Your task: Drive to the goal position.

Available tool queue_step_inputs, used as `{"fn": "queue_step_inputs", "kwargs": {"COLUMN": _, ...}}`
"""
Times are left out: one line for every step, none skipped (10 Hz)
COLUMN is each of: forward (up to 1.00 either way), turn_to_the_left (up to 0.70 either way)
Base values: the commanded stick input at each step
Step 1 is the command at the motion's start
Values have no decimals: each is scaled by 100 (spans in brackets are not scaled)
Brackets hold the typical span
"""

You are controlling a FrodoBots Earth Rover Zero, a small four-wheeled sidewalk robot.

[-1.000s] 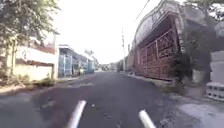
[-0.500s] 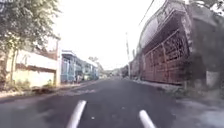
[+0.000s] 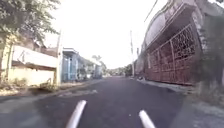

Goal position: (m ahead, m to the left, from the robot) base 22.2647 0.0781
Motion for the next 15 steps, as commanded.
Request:
{"fn": "queue_step_inputs", "kwargs": {"forward": 85, "turn_to_the_left": 0}}
{"fn": "queue_step_inputs", "kwargs": {"forward": 85, "turn_to_the_left": 0}}
{"fn": "queue_step_inputs", "kwargs": {"forward": 85, "turn_to_the_left": -34}}
{"fn": "queue_step_inputs", "kwargs": {"forward": 85, "turn_to_the_left": -34}}
{"fn": "queue_step_inputs", "kwargs": {"forward": 85, "turn_to_the_left": -34}}
{"fn": "queue_step_inputs", "kwargs": {"forward": 85, "turn_to_the_left": -34}}
{"fn": "queue_step_inputs", "kwargs": {"forward": 85, "turn_to_the_left": -34}}
{"fn": "queue_step_inputs", "kwargs": {"forward": 85, "turn_to_the_left": -34}}
{"fn": "queue_step_inputs", "kwargs": {"forward": 85, "turn_to_the_left": -34}}
{"fn": "queue_step_inputs", "kwargs": {"forward": 85, "turn_to_the_left": -34}}
{"fn": "queue_step_inputs", "kwargs": {"forward": 85, "turn_to_the_left": -34}}
{"fn": "queue_step_inputs", "kwargs": {"forward": 85, "turn_to_the_left": -34}}
{"fn": "queue_step_inputs", "kwargs": {"forward": 85, "turn_to_the_left": -34}}
{"fn": "queue_step_inputs", "kwargs": {"forward": 85, "turn_to_the_left": -18}}
{"fn": "queue_step_inputs", "kwargs": {"forward": 85, "turn_to_the_left": 0}}
